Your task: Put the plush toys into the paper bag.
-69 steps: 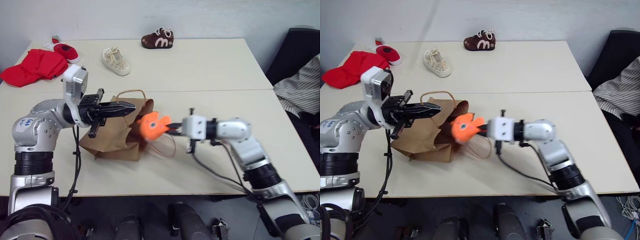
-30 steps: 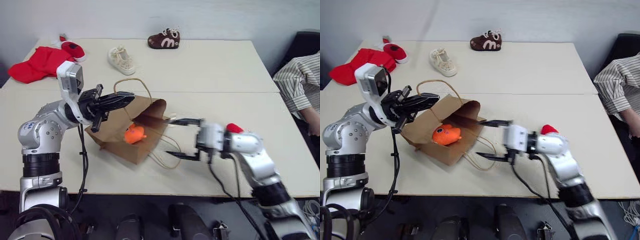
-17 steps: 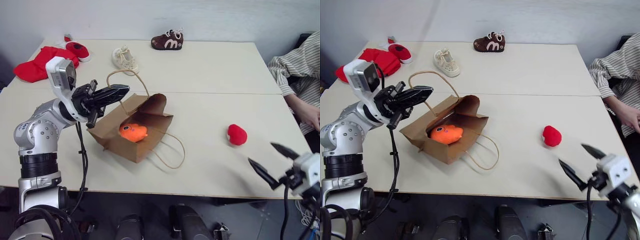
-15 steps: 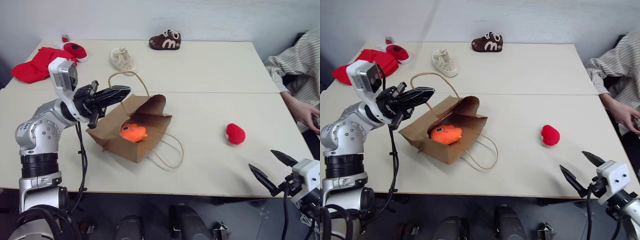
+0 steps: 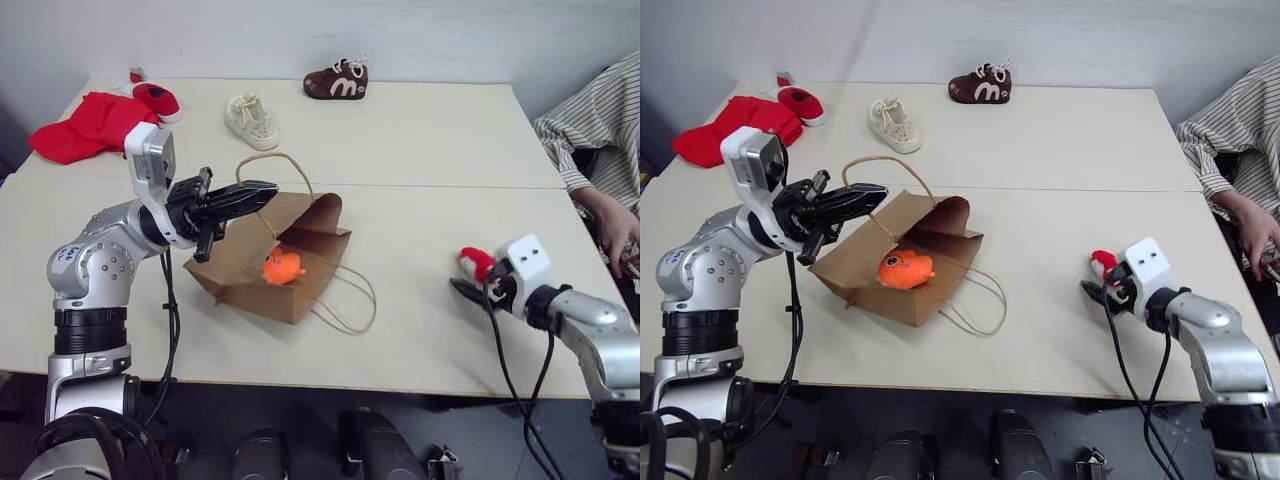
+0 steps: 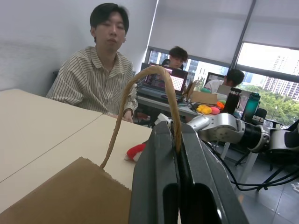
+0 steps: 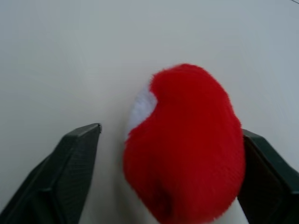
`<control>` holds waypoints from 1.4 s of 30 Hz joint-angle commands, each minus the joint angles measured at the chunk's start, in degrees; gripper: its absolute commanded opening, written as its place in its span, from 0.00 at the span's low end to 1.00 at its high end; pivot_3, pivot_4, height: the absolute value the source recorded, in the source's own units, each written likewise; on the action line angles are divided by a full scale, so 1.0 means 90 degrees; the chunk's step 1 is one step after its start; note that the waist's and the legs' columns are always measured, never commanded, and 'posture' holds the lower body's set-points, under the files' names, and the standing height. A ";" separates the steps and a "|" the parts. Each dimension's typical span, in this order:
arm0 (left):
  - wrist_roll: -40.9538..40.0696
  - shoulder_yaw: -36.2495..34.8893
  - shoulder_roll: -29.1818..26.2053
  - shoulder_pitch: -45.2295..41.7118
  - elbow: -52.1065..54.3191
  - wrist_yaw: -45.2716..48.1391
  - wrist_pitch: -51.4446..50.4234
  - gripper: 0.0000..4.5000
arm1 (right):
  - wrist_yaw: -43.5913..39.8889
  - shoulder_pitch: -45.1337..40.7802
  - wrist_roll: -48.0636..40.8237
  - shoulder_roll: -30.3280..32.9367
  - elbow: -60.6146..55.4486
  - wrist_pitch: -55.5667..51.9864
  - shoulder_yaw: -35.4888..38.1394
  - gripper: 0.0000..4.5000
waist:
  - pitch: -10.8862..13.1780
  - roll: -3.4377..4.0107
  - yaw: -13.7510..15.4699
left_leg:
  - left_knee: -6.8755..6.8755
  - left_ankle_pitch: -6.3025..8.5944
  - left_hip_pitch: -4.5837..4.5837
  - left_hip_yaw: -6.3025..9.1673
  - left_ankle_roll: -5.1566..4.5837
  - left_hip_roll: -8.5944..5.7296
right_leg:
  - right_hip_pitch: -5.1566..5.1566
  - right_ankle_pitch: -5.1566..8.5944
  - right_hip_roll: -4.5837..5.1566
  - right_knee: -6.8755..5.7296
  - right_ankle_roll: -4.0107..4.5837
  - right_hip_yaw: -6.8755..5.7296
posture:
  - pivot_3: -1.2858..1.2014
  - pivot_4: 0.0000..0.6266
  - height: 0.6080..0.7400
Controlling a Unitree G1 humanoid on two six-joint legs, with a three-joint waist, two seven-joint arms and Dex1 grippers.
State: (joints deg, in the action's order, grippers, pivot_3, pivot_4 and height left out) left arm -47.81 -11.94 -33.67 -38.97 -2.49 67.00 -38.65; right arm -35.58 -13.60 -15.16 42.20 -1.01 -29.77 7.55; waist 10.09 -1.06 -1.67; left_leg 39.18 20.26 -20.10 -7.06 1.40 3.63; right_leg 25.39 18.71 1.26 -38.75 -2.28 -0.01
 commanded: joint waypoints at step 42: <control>-0.0617 -0.0366 0.0120 0.0166 0.0606 -0.0279 -0.0392 0.00 | -0.1961 -0.2434 -0.2275 -0.1664 -0.1320 -0.2705 -0.1350 0.99 | -0.0005 -0.0009 -0.0109 | -0.0004 0.0000 -0.0033 0.0043 -0.0007 0.0002 | 0.0010 0.0001 0.0027 0.0011 0.0003 -0.0058 | 0.52 0.24 1.00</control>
State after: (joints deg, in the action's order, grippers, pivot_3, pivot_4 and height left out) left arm -51.84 -13.82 -32.39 -37.48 1.40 64.54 -43.07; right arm -47.42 -37.47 -30.03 24.96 -9.22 -51.65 -7.08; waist 10.05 -1.14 -2.65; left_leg 39.14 20.27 -20.39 -6.67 1.33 3.65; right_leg 25.46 18.73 1.50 -38.58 -2.25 -0.55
